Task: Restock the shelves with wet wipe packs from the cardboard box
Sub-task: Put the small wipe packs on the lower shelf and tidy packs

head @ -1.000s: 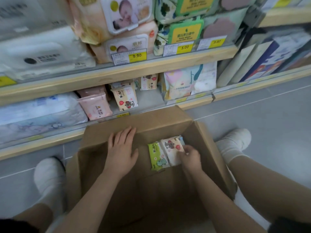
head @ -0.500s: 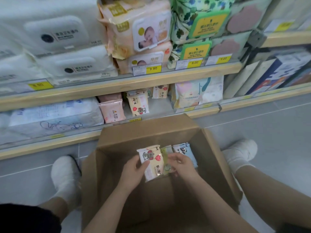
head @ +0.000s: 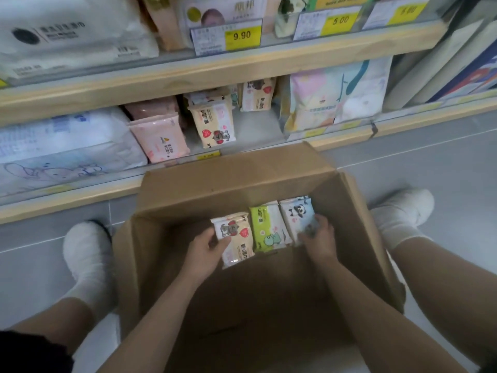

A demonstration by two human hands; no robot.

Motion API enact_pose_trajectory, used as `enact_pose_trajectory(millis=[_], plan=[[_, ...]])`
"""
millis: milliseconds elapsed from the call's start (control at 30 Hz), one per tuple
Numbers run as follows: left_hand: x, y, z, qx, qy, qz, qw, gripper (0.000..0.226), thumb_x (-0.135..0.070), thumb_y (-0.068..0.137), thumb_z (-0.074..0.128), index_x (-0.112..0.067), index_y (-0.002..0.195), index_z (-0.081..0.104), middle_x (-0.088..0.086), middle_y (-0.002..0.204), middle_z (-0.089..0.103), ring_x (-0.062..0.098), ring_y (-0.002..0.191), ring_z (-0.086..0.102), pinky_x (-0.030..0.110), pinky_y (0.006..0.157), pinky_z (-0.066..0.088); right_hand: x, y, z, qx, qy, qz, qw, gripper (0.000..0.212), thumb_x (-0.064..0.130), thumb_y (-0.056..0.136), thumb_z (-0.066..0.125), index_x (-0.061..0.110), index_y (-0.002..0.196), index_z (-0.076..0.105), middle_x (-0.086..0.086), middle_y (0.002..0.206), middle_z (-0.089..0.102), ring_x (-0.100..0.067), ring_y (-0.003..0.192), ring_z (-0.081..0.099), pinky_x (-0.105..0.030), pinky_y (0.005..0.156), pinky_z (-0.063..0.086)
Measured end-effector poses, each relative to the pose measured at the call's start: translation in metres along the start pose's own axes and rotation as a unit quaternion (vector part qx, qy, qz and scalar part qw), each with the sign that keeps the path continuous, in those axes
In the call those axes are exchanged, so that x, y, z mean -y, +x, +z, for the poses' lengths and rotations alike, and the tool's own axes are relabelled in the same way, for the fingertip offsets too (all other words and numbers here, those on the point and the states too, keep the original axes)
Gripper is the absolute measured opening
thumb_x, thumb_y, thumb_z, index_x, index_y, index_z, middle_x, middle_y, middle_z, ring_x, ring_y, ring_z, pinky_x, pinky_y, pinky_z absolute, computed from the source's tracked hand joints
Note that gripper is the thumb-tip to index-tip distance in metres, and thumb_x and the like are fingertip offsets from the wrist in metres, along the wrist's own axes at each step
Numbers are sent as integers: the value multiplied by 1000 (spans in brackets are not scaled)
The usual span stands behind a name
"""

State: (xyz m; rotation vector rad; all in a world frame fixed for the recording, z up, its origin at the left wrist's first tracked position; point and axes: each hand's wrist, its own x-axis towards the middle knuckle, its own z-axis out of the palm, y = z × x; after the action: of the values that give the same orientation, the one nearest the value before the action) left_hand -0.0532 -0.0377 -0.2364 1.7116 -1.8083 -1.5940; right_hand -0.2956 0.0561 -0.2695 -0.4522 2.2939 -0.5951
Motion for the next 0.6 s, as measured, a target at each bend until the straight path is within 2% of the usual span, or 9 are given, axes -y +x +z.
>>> enact_pose_trajectory(millis=[100, 200, 267, 400, 500, 600], plan=[[1, 3, 1, 6, 9, 1, 1000, 18, -20, 90, 60, -13, 107, 63, -5, 102, 66, 0, 87, 60, 11, 63, 48, -2, 7, 4, -21, -49, -5, 999, 74, 12, 78, 73, 15, 141, 34, -11, 141, 37, -34, 125, 45, -51, 103, 41], [-1, 2, -2, 11, 27, 10, 1000, 19, -23, 90, 62, -16, 107, 64, -6, 104, 67, 3, 91, 61, 24, 74, 54, 1, 6, 1, -25, -125, -14, 992, 52, 20, 79, 72, 11, 125, 49, -14, 136, 41, -35, 110, 55, -47, 93, 48], [-6, 0, -5, 14, 35, 21, 999, 20, -25, 89, 62, -17, 107, 64, -7, 106, 67, 4, 94, 61, 30, 79, 54, 3, 3, -4, -19, -126, -27, 991, 41, 22, 82, 68, 10, 119, 56, -15, 129, 48, -34, 106, 56, -41, 88, 49], [-25, -12, -11, 14, 34, 56, 998, 20, -25, 90, 61, -21, 109, 63, -10, 106, 65, -5, 88, 57, 17, 71, 51, 13, -11, -24, 7, -27, -62, 998, 25, 20, 82, 66, 12, 106, 65, -11, 112, 61, -26, 93, 63, -36, 81, 54], [-42, -20, -24, -4, 24, 82, 996, 18, -23, 90, 61, -23, 108, 62, -12, 101, 63, -10, 81, 54, 9, 65, 45, 42, -28, -51, 42, 23, -127, 991, 10, 14, 83, 69, 11, 93, 66, -11, 102, 65, -24, 85, 65, -23, 62, 53], [-60, -24, -41, -34, 0, 110, 993, 21, -22, 90, 61, -19, 111, 64, -10, 104, 64, -9, 83, 55, 8, 65, 43, 87, -47, -82, 80, 53, -166, 981, 10, 15, 82, 71, 10, 90, 67, -6, 95, 71, -21, 82, 68, -26, 61, 55]])
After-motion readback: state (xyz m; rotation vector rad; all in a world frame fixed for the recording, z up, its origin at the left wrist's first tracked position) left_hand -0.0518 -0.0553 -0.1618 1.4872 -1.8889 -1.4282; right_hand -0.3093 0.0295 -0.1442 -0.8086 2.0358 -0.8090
